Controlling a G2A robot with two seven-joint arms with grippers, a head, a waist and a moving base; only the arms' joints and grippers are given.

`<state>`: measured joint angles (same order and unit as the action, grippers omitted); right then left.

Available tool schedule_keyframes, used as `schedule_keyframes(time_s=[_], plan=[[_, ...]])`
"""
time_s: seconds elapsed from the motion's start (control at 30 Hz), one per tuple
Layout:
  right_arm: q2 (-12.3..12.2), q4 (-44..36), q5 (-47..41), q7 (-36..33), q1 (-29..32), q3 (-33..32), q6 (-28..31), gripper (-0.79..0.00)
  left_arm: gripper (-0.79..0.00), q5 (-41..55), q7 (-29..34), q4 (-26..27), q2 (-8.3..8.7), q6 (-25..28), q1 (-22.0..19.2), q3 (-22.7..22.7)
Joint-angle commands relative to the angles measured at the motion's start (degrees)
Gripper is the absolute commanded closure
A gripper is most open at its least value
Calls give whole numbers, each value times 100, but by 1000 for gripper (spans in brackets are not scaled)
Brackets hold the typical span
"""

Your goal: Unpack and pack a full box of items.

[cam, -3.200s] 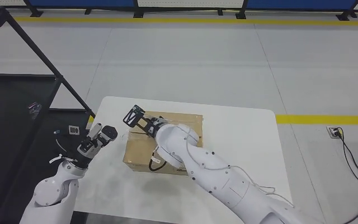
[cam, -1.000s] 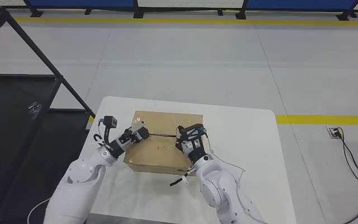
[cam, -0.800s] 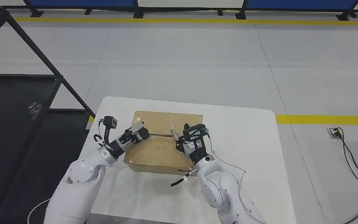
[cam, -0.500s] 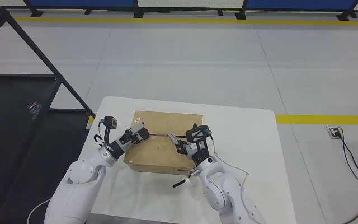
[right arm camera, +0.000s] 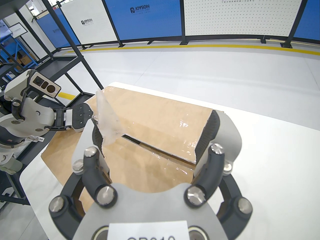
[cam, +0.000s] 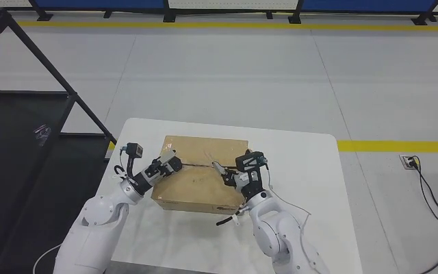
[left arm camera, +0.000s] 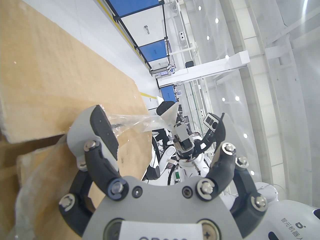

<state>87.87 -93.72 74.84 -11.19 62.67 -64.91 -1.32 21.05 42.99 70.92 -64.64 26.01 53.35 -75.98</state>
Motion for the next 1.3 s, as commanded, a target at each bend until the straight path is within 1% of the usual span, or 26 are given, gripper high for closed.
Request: schedule_keyframes(time_s=[0.0, 0.17, 0.4, 0.5, 0.57, 0.73, 0.8, 1.07, 1.1, 1.17, 1.27], plan=[[-7, -37, 13, 13, 20, -45, -24, -757, -785, 0, 4, 2, 0, 2, 5, -4], [-35, -213, 82, -27, 88, -194, -59, -748, -785, 1, 11, 21, 3, 0, 23, -19], [-71, -472, 169, -231, 144, -370, -87, -785, -785, 14, 8, 44, 4, 2, 50, -35], [-80, -506, 187, -313, 148, -403, -81, -785, -785, 11, 5, 52, 4, 4, 60, -37], [-98, -520, 314, -399, 128, -390, 87, -785, -785, 10, 4, 58, 4, 2, 63, -39], [-166, -641, 865, -971, 23, -213, 919, -785, -785, 0, -3, 74, 4, 3, 68, -46], [-169, -713, 898, -1084, 21, -208, 885, -785, -785, -1, -4, 83, 4, -4, 69, -49], [-170, -701, 919, -1086, 30, -204, 885, -785, -785, 49, 4, 156, 21, 9, 140, -141], [-181, -673, 1261, -1131, 10, -132, 874, -785, -785, 49, 6, 164, 22, 5, 145, -145], [-177, -666, 2013, -1163, -91, 258, 946, -785, -785, 48, 5, 180, 23, 3, 148, -151], [-132, -529, 3182, -1479, -295, 830, 651, -785, -785, 50, 11, 201, 21, -7, 148, -143]])
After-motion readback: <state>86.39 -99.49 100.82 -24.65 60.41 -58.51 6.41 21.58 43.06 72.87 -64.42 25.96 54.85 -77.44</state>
